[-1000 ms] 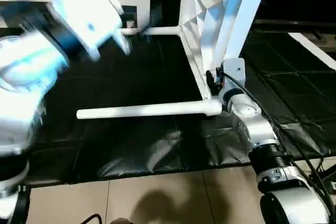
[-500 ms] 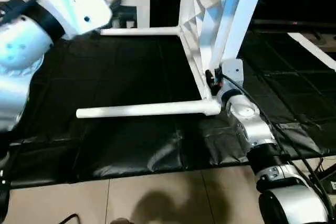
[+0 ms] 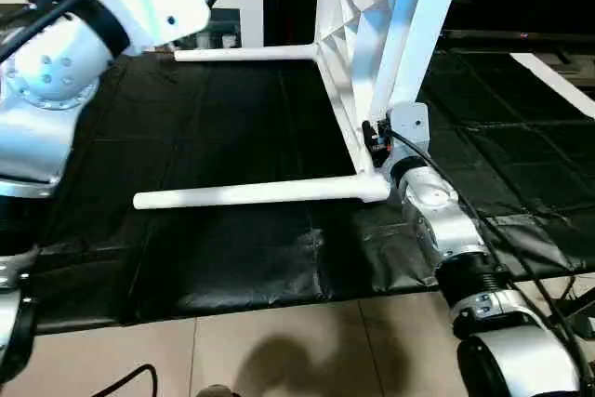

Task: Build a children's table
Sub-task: Flip table

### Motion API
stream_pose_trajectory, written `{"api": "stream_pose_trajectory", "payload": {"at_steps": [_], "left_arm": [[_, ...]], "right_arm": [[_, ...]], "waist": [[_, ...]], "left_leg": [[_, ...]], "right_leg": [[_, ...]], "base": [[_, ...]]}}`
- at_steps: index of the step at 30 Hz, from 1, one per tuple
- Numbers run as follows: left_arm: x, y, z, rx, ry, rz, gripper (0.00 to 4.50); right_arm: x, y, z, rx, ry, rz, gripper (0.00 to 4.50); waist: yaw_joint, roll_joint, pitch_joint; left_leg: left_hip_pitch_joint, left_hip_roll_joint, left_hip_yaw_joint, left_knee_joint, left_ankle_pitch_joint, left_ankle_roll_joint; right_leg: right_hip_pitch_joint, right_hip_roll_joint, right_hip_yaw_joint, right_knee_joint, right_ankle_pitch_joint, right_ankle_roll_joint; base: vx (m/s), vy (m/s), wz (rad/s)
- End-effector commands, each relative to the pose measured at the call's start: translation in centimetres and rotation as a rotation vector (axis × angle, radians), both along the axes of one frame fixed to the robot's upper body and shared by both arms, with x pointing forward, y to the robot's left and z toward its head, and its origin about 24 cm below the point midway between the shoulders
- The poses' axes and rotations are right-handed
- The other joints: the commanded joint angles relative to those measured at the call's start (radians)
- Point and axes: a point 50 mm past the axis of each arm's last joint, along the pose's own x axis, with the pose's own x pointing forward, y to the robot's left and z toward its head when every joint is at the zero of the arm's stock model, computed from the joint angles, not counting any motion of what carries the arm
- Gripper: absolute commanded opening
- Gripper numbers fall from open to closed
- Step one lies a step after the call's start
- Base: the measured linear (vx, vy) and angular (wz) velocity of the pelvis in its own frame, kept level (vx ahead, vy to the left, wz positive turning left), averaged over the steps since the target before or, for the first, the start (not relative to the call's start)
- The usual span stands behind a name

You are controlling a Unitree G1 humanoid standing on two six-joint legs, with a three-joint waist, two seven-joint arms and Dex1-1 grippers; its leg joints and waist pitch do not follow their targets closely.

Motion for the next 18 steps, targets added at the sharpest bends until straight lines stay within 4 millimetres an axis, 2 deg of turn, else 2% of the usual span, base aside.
{"api": "stream_pose_trajectory", "payload": {"at_steps": [1,6,8,9,13,15,16,17,18], "left_arm": [[0.2,0.6,-0.3,-0.006,0.001,0.036,3.37],[0.5,2.3,0.0,-0.039,-0.006,0.117,3.10],[0.5,3.4,0.3,-0.061,-0.011,0.168,2.97],[0.5,3.7,0.4,-0.076,-0.012,0.174,2.83],[0.5,4.3,0.5,-0.116,0.002,0.187,2.58],[0.6,4.4,0.4,-0.124,0.012,0.186,2.42],[0.6,4.5,0.1,-0.151,0.032,0.180,2.36],[0.7,4.5,0.0,-0.159,0.038,0.178,2.28],[0.7,4.5,-0.5,-0.188,0.062,0.173,2.21]], "right_arm": [[0.6,-0.1,2.6,-0.101,-0.103,0.034,1.94],[0.7,-0.1,4.7,-0.165,-0.181,0.084,1.94],[0.6,-0.2,6.6,-0.161,-0.222,0.141,1.94],[0.6,-0.3,7.3,-0.159,-0.227,0.162,1.94],[0.5,-1.0,10.2,-0.159,-0.263,0.234,1.94],[0.5,-1.2,11.2,-0.161,-0.271,0.260,1.94],[0.4,-1.6,13.0,-0.196,-0.289,0.303,1.94],[0.4,-1.7,13.3,-0.206,-0.292,0.311,1.94],[0.3,-2.1,14.5,-0.237,-0.303,0.332,1.94]], "waist": [[0.004,0.019,-0.069],[0.006,0.017,-0.072],[0.010,0.019,-0.075],[0.012,0.019,-0.077],[0.018,0.021,-0.081],[0.021,0.021,-0.080],[0.022,0.020,-0.078],[0.024,0.020,-0.079],[0.024,0.020,-0.079]], "left_leg": [[0.019,0.016,-0.006,-0.078,-0.226,-0.084],[0.015,0.014,-0.004,-0.074,-0.175,-0.071],[0.012,0.013,-0.002,-0.069,-0.121,-0.056],[0.010,0.012,-0.002,-0.067,-0.093,-0.049],[0.007,0.008,0.002,-0.057,-0.023,-0.025],[0.004,0.008,0.002,-0.056,-0.015,-0.015],[0.004,0.008,0.003,-0.056,-0.022,-0.015],[0.006,0.008,0.003,-0.057,-0.026,-0.017],[0.006,0.008,0.004,-0.056,-0.026,-0.017]], "right_leg": [[0.045,-0.064,0.047,-0.063,-0.114,-0.172],[0.050,-0.063,0.047,-0.059,-0.071,-0.173],[0.052,-0.062,0.048,-0.052,-0.015,-0.178],[0.055,-0.059,0.048,-0.048,0.019,-0.179],[0.053,-0.053,0.047,-0.040,0.126,-0.198],[0.053,-0.053,0.047,-0.039,0.134,-0.202],[0.053,-0.053,0.047,-0.040,0.122,-0.202],[0.053,-0.054,0.046,-0.040,0.114,-0.204],[0.053,-0.054,0.047,-0.040,0.111,-0.207]], "base": [[0.000,0.000,0.00],[0.000,0.000,0.00],[0.000,0.000,0.00],[0.000,0.000,0.00],[0.000,0.000,0.00],[0.000,0.000,0.00],[0.000,0.000,0.00],[0.000,0.000,0.00],[0.000,0.000,0.00]]}}
